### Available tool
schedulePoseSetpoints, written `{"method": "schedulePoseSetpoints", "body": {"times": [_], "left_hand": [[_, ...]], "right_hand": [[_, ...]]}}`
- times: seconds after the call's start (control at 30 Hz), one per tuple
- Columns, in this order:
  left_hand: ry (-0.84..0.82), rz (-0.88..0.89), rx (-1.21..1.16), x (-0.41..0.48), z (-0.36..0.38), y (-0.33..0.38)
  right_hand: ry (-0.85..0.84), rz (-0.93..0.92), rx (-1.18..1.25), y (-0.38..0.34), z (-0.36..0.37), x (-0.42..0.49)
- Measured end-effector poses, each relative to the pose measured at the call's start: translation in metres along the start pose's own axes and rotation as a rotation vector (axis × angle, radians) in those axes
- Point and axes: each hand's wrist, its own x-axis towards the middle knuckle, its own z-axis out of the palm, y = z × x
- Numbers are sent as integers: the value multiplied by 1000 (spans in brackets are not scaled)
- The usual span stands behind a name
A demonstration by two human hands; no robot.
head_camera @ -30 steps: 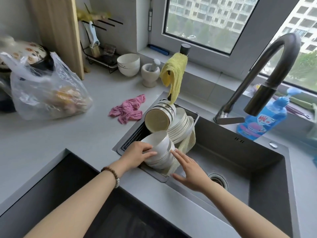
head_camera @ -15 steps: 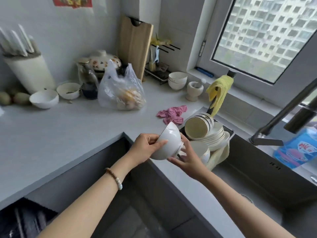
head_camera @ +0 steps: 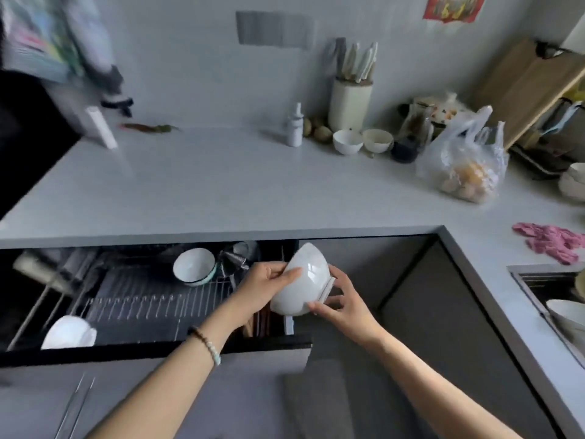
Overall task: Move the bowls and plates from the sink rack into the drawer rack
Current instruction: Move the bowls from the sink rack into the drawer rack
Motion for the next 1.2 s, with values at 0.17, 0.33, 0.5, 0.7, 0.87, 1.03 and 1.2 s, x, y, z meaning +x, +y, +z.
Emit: {"method": "schedulePoseSetpoints", "body": {"times": [0.17, 0.33, 0.5, 0.7, 0.87, 1.03, 1.2], "left_hand": [[127, -87, -83, -46, -143, -47], [169, -166, -106, -71, -286, -101], [191, -279, -147, -78, -383, -159], [147, -401, -168, -67, -444, -227], [53, -494, -18, -59, -472, -279], [2, -553, 57, -52, -485, -315], [0, -577, 120, -48, -495, -336]], "right_hand": [[-161, 8, -1, -29, 146, 52], [-250, 61, 51, -41, 294, 108], [-310, 178, 105, -31, 400, 148], [-407, 325, 118, 5, 466, 191], [-495, 416, 102, 42, 496, 213], [-541, 470, 128, 77, 519, 226], [-589, 484, 157, 103, 535, 238]]}}
